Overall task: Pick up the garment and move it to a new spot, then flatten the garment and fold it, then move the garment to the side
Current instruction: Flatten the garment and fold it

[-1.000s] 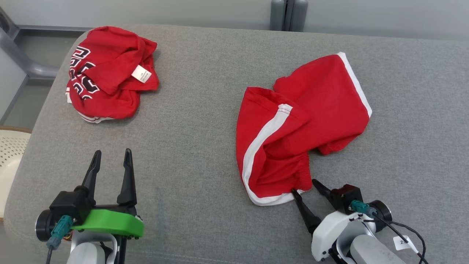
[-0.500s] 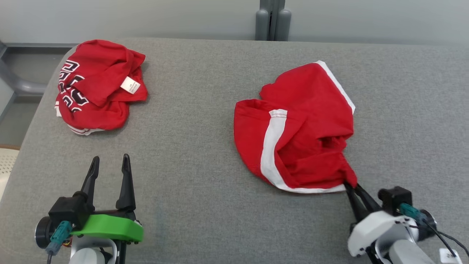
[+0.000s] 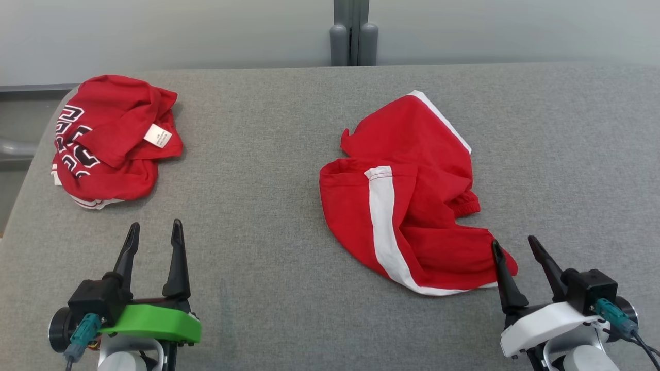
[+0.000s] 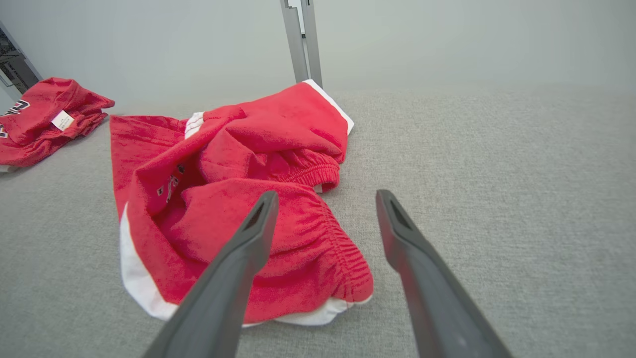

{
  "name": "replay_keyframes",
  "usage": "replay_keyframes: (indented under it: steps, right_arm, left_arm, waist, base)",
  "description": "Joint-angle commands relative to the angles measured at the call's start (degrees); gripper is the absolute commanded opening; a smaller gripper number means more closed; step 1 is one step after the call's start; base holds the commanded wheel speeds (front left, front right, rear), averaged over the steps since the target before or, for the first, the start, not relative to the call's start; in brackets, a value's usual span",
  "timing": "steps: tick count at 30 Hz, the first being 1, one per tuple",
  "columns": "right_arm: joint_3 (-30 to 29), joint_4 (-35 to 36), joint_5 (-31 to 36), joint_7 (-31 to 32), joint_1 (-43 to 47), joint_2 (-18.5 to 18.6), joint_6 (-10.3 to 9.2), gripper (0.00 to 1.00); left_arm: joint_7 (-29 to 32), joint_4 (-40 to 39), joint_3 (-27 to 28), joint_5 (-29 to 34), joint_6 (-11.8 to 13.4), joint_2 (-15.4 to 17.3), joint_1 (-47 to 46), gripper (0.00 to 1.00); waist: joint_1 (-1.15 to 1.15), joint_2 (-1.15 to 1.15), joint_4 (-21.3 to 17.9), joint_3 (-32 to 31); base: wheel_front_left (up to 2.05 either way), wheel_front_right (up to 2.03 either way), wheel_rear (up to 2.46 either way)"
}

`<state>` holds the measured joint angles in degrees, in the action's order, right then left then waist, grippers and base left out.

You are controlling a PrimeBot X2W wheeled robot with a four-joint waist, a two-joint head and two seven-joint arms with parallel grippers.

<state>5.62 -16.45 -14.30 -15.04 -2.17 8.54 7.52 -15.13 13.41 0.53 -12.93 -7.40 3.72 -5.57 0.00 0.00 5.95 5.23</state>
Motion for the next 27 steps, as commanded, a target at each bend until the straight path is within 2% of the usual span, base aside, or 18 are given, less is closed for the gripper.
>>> replay_keyframes:
  steps: [1,10,18,22,27]
  right_arm:
    - [-0.3,1.8,0.5,-0.2,0.0,0.0,-0.05,1.00]
    - [-1.1,14.8,3.0,-0.2,2.3,-2.0,-0.04,1.00]
    - [-0.7,16.0,4.2,-0.2,3.1,-3.3,-0.04,1.00]
    - [-1.2,15.8,4.4,-0.2,2.2,-3.1,-0.04,1.00]
    - [-1.3,15.5,4.5,-0.2,1.2,-3.1,-0.04,1.00]
  left_arm:
    - [0.0,-0.1,0.3,0.8,-0.1,0.3,0.8,1.00]
    - [0.0,-0.8,0.9,1.3,-0.1,0.9,1.2,1.00]
    - [0.0,-1.0,-0.2,2.0,-0.1,1.9,-0.3,1.00]
    - [0.0,-0.6,-4.7,2.5,-0.1,3.0,-3.9,1.00]
    - [0.3,1.6,-14.2,1.5,-0.1,5.2,-12.5,1.00]
  waist:
    - [0.00,0.00,-0.3,-0.4]
    - [0.00,0.00,-1.0,-0.9]
    - [0.00,0.00,-2.4,-0.3]
    - [0.00,0.00,-3.6,0.3]
    - [0.00,0.00,-6.2,1.8]
  base:
    - [0.00,0.00,0.00]
    - [0.00,0.00,0.00]
    - [0.00,0.00,0.00]
    - [0.00,0.00,0.00]
    - [0.00,0.00,0.00]
